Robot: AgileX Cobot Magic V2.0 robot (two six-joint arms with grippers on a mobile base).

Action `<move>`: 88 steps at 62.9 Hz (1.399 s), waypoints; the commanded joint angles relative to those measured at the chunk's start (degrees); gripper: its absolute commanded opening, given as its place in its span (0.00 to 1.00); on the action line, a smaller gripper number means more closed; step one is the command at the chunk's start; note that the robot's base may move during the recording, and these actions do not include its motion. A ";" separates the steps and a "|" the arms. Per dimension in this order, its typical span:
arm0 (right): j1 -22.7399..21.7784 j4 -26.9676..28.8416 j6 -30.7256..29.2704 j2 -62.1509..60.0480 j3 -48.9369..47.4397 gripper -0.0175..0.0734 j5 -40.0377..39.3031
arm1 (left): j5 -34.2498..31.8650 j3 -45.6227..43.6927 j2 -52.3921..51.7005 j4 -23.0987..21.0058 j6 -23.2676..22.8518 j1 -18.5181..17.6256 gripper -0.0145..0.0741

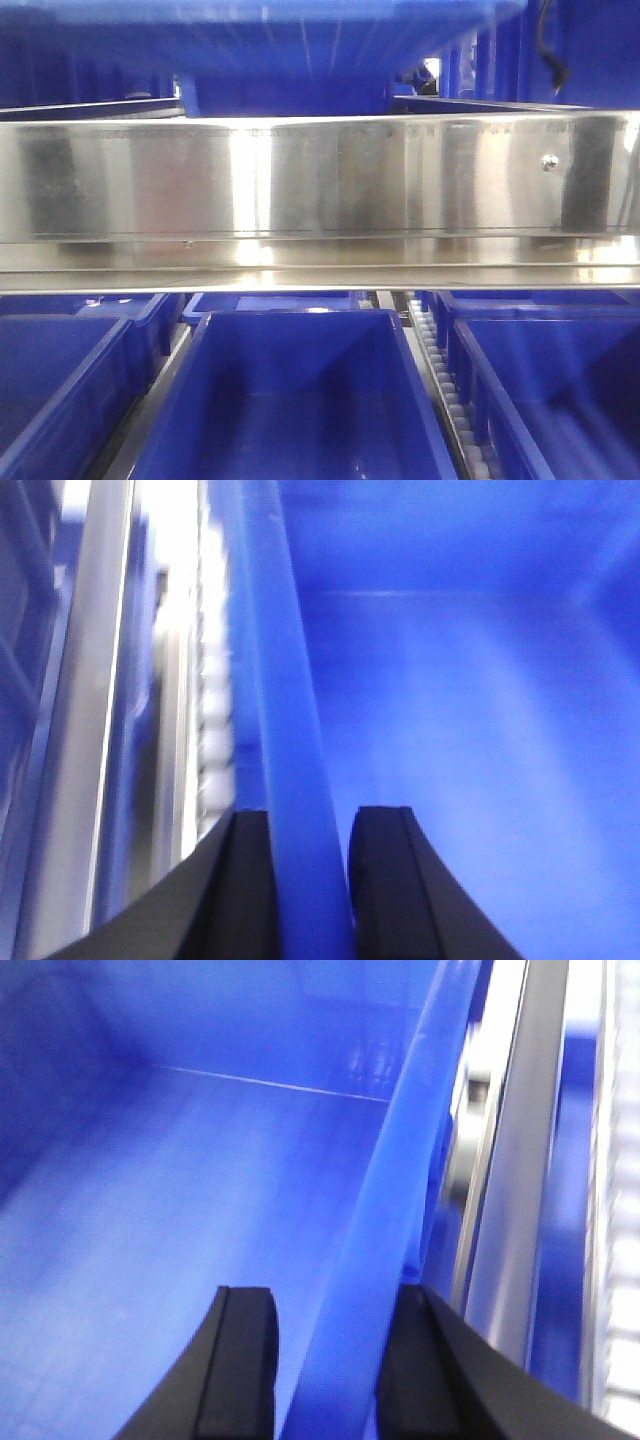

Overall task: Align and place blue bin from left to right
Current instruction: 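Close both grippers on opposite rims of the blue bin, then lift the gripped blue bin off the shelf with both grippers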

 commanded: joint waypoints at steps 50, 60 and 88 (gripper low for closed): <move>0.46 1.15 0.44 -6.49 -0.67 0.02 -12.34 | -8.08 -1.18 -6.39 -8.98 1.12 -0.56 0.04; 0.46 1.15 0.44 -6.49 -0.67 0.02 -12.34 | -8.08 -1.18 -6.39 -8.98 1.12 -0.56 0.04; 0.46 1.15 0.44 -6.02 -0.67 0.02 -12.58 | -8.08 -1.18 -6.39 -8.98 1.12 -0.56 0.04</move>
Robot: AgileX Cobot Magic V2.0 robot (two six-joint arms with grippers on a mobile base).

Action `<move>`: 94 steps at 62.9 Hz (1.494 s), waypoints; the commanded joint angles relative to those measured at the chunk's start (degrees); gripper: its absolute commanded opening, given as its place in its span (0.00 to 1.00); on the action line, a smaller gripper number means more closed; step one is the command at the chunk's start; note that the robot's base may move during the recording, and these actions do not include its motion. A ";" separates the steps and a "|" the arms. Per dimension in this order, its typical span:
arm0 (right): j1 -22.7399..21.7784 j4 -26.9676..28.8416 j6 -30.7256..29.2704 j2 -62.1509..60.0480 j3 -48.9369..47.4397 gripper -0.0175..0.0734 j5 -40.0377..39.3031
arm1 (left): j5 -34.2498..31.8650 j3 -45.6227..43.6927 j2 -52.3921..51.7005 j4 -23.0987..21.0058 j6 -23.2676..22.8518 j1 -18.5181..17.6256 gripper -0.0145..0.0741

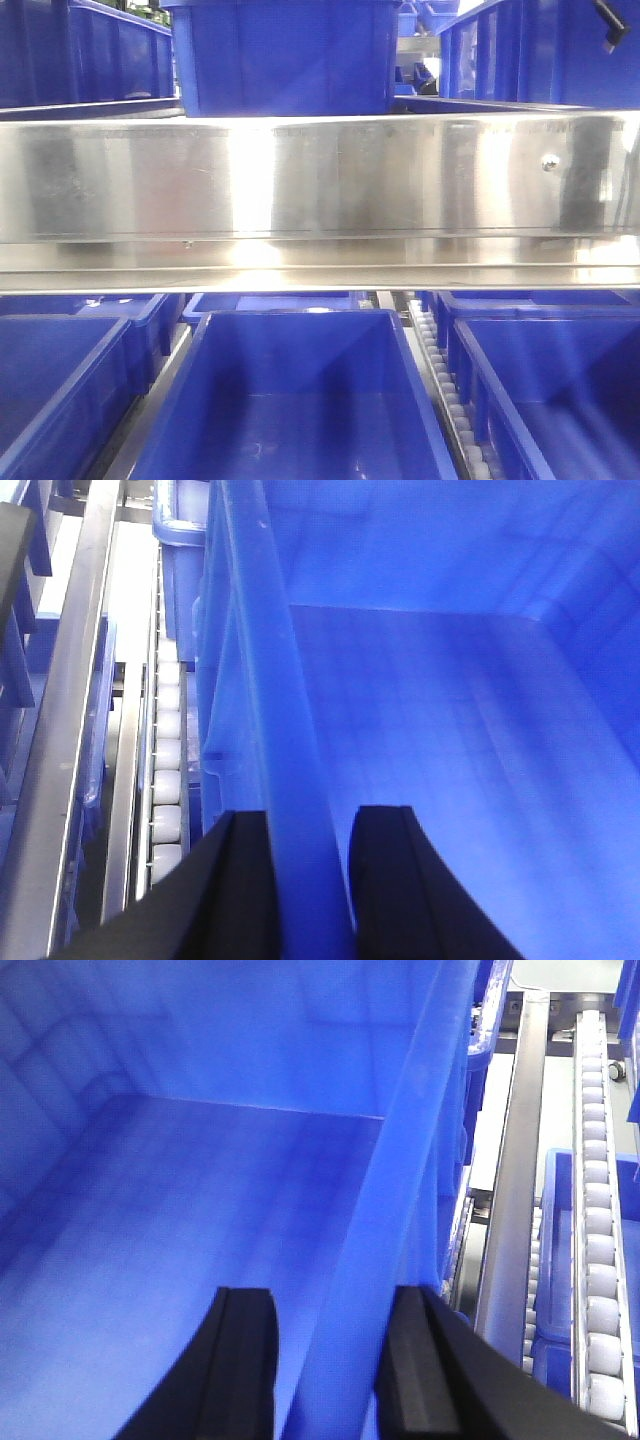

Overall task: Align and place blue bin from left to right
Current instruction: 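Lift the gripped blue bin off the shelf with both grippers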

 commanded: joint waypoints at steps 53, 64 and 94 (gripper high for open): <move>0.46 1.26 0.11 -0.61 -0.67 0.02 -8.77 | -3.40 -1.05 -1.64 -5.63 1.50 -0.59 0.04; 0.46 1.26 0.11 -0.61 -0.67 0.02 -8.77 | -3.40 -1.05 -1.64 -5.63 1.50 -0.59 0.04; 0.46 1.26 0.11 -0.61 -0.67 0.02 -8.77 | -3.51 -1.05 -1.64 -5.13 1.50 -0.59 0.04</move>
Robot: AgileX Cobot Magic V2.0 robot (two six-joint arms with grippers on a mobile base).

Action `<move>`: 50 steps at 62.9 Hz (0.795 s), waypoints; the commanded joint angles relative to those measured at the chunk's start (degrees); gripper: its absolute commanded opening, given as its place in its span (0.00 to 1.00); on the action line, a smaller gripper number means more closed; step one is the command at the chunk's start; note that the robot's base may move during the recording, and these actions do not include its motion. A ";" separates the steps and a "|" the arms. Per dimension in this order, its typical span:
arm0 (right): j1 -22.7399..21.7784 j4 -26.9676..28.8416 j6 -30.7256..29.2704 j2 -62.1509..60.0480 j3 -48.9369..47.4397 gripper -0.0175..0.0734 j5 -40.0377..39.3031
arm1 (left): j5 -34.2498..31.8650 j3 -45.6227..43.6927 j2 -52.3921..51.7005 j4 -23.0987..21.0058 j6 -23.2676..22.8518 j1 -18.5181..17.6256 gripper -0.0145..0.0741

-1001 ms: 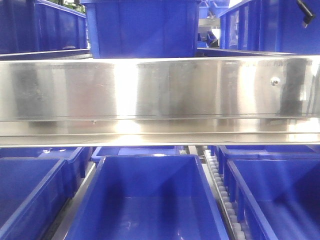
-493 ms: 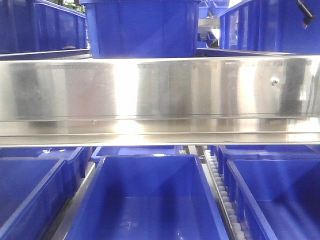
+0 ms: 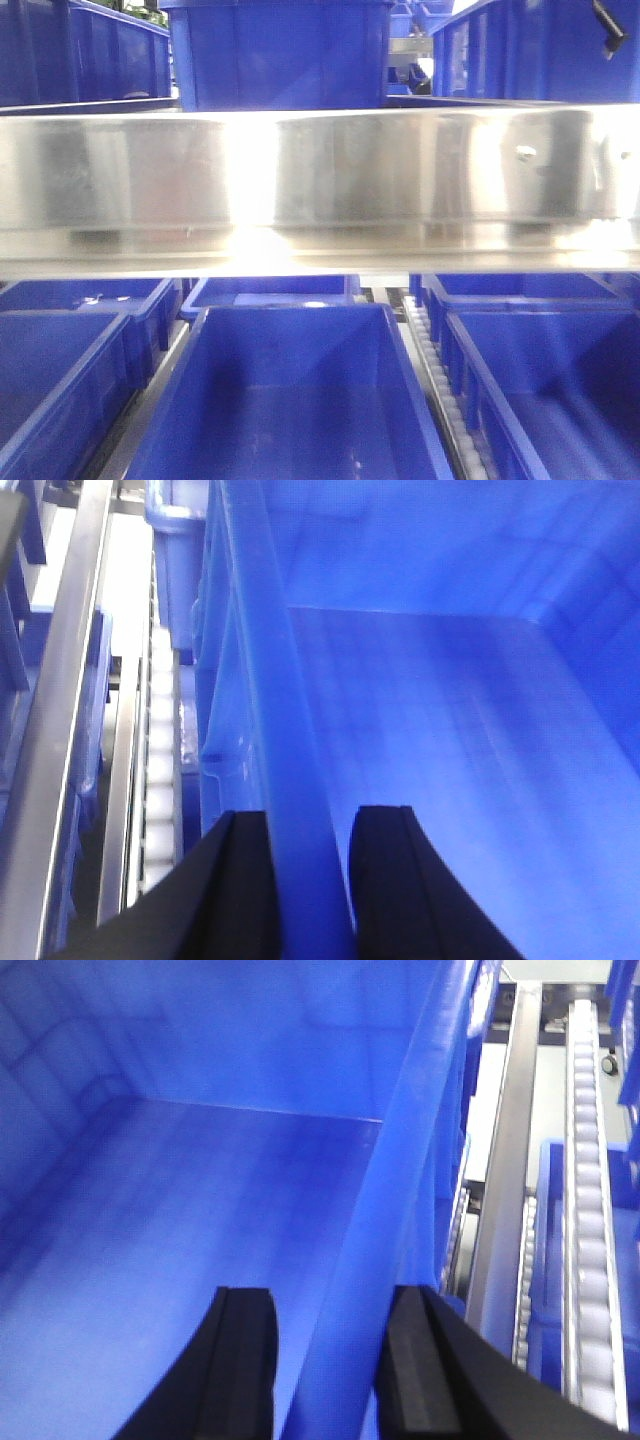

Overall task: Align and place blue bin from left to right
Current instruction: 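Lift the gripped blue bin off the shelf with both grippers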

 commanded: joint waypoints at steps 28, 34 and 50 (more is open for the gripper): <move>0.46 1.26 0.00 -0.82 -0.67 0.02 -8.77 | -5.01 -1.05 -1.64 -4.90 1.50 -0.68 0.04; 0.46 1.26 0.00 -0.82 -0.67 0.02 -8.77 | -5.01 -1.05 -1.64 -4.90 1.50 -0.68 0.04; 0.46 1.26 0.00 -0.82 -0.67 0.02 -8.77 | -4.99 -1.05 -1.64 -4.78 1.50 -0.68 0.04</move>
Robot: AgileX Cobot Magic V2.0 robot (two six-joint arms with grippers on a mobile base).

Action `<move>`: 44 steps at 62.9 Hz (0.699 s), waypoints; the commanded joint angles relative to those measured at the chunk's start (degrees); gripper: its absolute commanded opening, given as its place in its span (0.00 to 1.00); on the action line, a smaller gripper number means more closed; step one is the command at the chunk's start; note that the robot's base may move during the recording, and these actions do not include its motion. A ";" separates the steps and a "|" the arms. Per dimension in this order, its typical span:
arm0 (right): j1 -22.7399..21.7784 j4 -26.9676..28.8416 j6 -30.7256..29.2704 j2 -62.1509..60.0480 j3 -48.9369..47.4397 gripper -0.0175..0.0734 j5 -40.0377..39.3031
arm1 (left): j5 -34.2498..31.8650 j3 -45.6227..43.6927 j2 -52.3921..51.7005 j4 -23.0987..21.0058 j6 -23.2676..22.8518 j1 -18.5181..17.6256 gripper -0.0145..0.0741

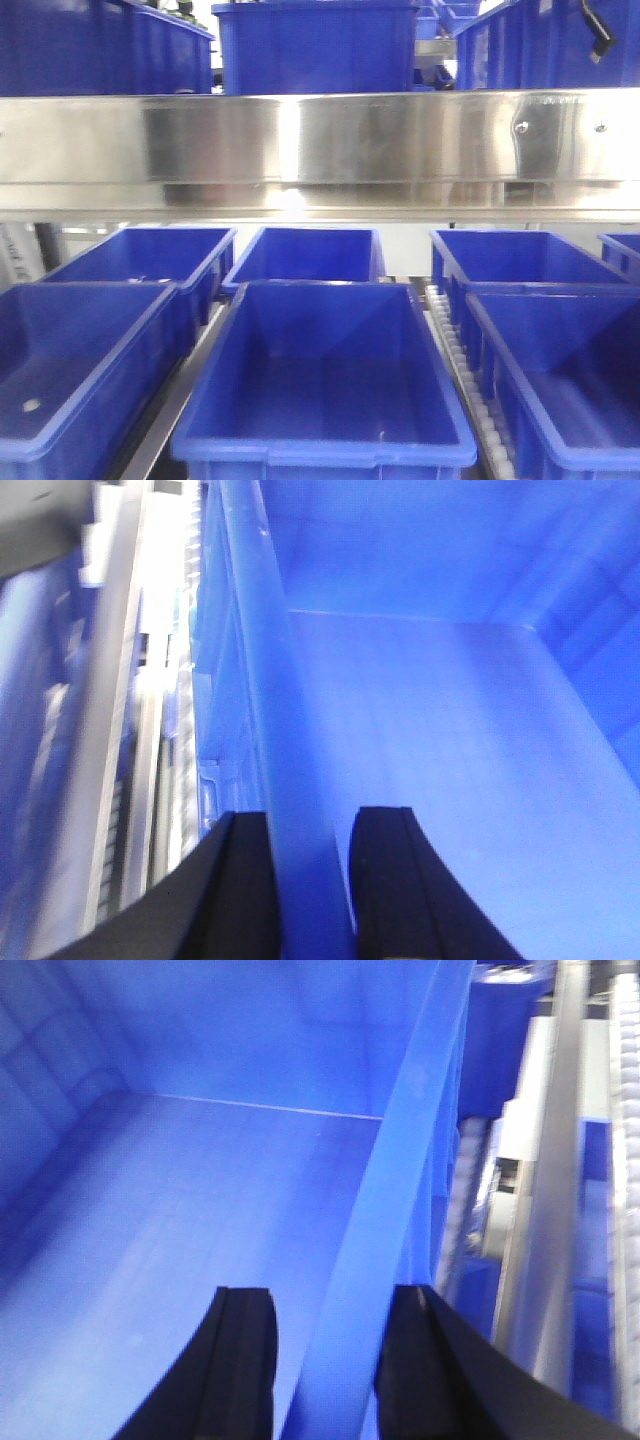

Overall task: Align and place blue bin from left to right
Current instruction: 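Lift the gripped blue bin off the shelf with both grippers, then hold the blue bin in both grippers while backing away from the shelf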

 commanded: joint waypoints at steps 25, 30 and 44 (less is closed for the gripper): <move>0.46 1.49 0.00 -0.94 -0.67 0.02 -9.34 | -4.72 -1.05 -1.64 -4.92 1.50 -0.68 0.04; 0.46 1.49 0.00 -0.94 -0.67 0.02 -9.34 | -4.72 -1.05 -1.64 -4.92 1.50 -0.68 0.04; 0.46 1.49 0.00 -0.94 -0.67 0.02 -9.34 | -4.72 -1.05 -1.64 -4.80 1.50 -0.68 0.04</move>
